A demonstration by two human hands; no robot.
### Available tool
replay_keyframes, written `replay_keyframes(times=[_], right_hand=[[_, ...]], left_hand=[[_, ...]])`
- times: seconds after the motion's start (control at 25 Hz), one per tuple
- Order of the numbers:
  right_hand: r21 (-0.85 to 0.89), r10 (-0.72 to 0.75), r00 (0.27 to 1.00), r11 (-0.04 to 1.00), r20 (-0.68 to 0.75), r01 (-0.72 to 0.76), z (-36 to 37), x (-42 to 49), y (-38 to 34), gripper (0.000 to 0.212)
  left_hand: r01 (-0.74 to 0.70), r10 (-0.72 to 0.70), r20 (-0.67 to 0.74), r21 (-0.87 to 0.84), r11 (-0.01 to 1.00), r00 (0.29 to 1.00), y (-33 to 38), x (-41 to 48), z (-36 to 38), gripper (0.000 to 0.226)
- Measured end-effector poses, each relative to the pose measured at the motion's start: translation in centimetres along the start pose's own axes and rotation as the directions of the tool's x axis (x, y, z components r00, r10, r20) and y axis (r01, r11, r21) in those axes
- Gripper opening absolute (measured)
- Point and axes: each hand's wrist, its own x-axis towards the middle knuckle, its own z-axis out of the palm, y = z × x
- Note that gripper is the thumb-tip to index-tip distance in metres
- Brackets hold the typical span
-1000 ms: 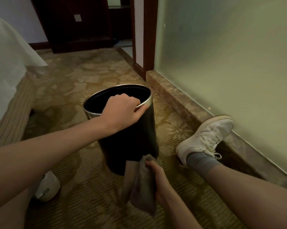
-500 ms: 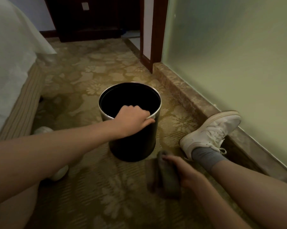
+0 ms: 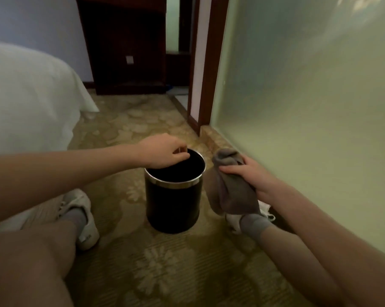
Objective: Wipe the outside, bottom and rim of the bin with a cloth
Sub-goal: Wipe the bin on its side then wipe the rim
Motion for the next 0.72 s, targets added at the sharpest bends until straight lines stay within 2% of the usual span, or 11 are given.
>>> replay_keyframes(times=[0.12,0.2,0.36,0.48,0.6,0.72], right_hand=[[-0.152,-0.159,0.986,0.975,0.043,0.163,-0.6,-3.2,-6.6,0.04],[-0.268,-0.242,0.969,0.931,0.054,0.247,-1.0,-4.5,-9.4,0.041],[-0.492,-0.273,0.961,0.842,-0.033,0.222,-2.4,-3.0,-9.9,0.051],[-0.551,-0.286,0.953,0.814,-0.102,0.185,-3.5,1.2,-4.5,0.043],[-0.492,-0.249,0.951,0.861,-0.183,0.13,-4.6,6.7,3.7,0.031],[-0.545,-0.188,0.936,0.838,-0.298,-0.005,-5.6,13.7,12.4,0.038]], left_hand=[[0.004,-0.003,0.017,-0.059,0.998,1.0,0.8,-1.1,-3.6,0.027],[0.013,-0.006,0.093,-0.076,0.997,0.996,0.6,-1.1,-3.8,0.026],[0.044,-0.038,0.199,-0.025,0.999,0.979,-1.1,0.4,-1.5,0.028],[0.072,-0.066,0.304,-0.01,0.997,0.95,-3.1,2.5,2.1,0.036],[-0.041,-0.061,0.471,0.204,0.978,0.88,-5.6,4.0,6.6,0.049],[-0.144,0.016,0.506,0.216,0.966,0.863,-7.4,4.7,9.7,0.033]])
